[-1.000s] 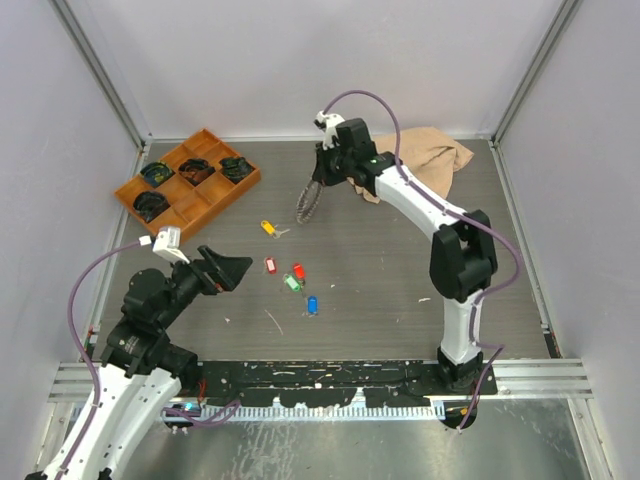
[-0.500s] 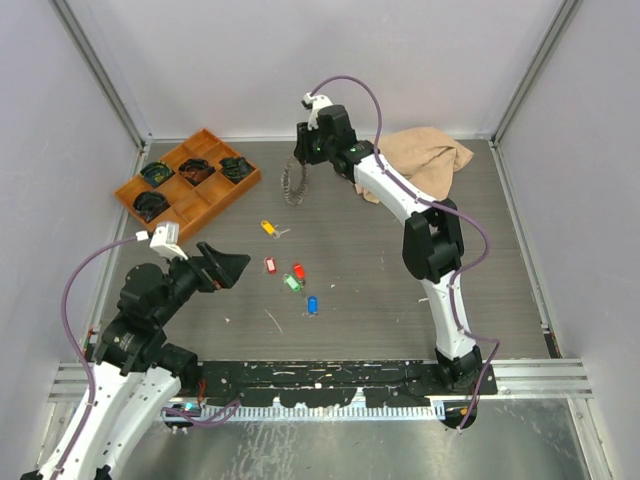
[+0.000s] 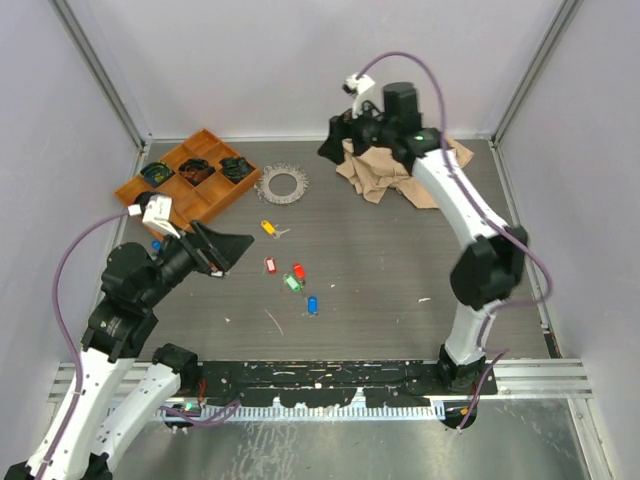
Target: Remove the keys from the keyring
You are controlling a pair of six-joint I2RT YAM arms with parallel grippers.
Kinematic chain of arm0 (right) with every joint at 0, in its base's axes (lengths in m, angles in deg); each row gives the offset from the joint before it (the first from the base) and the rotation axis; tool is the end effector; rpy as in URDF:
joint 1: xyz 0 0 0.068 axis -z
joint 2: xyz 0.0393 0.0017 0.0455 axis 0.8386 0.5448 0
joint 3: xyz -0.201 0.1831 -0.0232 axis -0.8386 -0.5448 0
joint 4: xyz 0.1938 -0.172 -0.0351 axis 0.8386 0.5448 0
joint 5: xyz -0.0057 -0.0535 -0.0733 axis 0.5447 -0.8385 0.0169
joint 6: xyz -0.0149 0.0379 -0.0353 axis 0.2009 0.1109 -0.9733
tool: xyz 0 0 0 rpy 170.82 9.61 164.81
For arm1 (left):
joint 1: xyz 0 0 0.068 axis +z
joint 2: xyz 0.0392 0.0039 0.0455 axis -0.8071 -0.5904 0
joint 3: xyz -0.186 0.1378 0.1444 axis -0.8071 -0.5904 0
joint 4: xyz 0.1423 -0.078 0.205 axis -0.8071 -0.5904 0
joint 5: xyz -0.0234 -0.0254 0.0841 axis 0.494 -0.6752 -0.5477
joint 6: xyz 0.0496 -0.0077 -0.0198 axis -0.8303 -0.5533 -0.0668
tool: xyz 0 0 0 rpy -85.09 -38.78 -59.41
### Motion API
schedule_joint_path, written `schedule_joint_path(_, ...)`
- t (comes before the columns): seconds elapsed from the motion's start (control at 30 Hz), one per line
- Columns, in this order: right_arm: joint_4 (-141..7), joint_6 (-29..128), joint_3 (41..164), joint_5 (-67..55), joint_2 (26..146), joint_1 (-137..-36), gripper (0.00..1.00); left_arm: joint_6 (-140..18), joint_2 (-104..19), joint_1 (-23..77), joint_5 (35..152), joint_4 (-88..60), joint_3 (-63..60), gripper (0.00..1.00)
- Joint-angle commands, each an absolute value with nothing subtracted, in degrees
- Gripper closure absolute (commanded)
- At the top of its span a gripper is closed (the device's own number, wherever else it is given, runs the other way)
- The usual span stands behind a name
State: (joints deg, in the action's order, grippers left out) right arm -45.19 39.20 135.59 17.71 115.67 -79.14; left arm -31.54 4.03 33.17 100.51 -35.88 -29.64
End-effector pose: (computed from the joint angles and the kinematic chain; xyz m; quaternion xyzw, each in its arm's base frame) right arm 0.4149 0.1886 0.3704 -0.3195 0.7562 0.3067 0.4817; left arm 0.1077 -0.0504 0.3544 -0.0390 0.7336 -0.4253 0.5286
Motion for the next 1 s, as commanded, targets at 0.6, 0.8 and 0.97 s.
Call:
schedule_joint_path(0.6, -32.62, 43.95, 136.76, 9.34, 73.38, -68.49, 0.00, -39.13, -11.13, 33.39, 109.14, -49.37, 15.44, 0.02)
schedule_joint_path(0.8, -31.82, 49.35, 139.14, 6.00, 72.11, -68.49, 0.00, -40.17, -9.91, 33.41, 108.75, -50.62, 17.90, 0.02)
schedule_joint_path(0.97, -31.22, 49.02, 139.58, 5.69, 71.41, -68.41, 0.00, -40.54, -10.13, 33.40, 109.36, -50.98, 17.31, 0.02)
